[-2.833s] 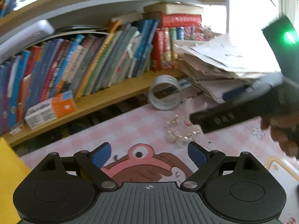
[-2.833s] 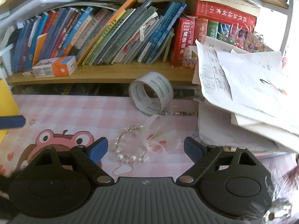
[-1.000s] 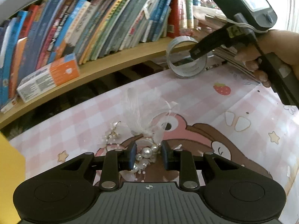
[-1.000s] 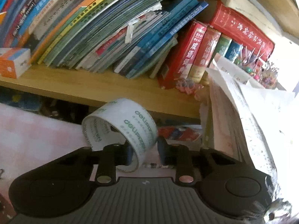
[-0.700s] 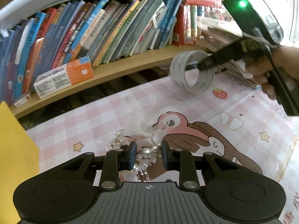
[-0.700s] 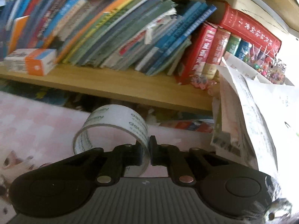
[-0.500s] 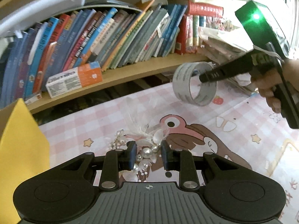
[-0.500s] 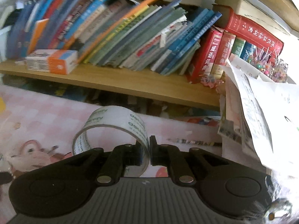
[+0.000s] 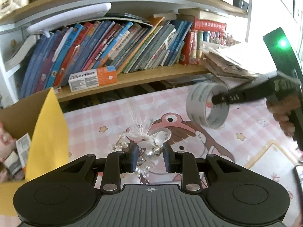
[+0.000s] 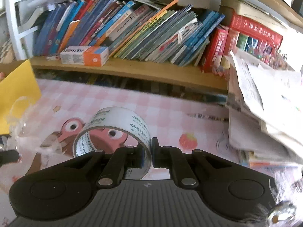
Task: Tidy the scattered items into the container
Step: 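Carry the pearl decoration and tape roll with both tools over the yellow box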
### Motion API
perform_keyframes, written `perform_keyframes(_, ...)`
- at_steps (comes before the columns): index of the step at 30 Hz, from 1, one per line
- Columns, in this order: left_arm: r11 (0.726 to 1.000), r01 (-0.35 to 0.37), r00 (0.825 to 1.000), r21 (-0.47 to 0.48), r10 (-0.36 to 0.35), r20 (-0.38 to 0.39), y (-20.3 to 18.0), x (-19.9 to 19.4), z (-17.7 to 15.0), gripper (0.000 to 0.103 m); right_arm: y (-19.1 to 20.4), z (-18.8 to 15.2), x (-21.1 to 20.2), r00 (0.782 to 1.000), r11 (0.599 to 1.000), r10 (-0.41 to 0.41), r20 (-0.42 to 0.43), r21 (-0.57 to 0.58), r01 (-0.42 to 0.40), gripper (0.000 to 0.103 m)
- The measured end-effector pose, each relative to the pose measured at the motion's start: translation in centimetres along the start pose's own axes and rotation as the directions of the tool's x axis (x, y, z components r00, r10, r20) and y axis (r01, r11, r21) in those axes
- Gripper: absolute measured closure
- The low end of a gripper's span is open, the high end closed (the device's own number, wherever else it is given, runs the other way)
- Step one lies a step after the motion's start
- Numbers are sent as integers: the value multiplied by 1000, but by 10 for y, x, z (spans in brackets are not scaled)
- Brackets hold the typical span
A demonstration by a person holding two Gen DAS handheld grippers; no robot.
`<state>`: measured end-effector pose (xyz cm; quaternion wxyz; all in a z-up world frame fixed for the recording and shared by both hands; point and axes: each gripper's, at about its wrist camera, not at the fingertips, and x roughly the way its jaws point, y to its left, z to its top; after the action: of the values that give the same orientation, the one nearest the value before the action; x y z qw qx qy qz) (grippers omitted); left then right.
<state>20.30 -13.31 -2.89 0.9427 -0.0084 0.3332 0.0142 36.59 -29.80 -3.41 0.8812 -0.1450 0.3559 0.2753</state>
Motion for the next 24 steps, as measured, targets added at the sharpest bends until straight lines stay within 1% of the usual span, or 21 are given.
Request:
perform_keyframes(6, 1000, -1, 1000, -16, 1, 24, -4, -29, -8, 77, 14, -24, -25, 999, 999, 38, -27, 3, -38, 96)
perform_keyframes(12, 1000, 9, 1000, -21, -9, 30, -8, -51, -18, 77, 28, -44, -46, 997, 997, 71, -44, 20, -70, 96)
perform_keyframes(24, 998, 42, 999, -46, -40, 26, -4, -86, -41, 77, 53, -72, -79, 993, 996, 87, -75, 26, -85, 96)
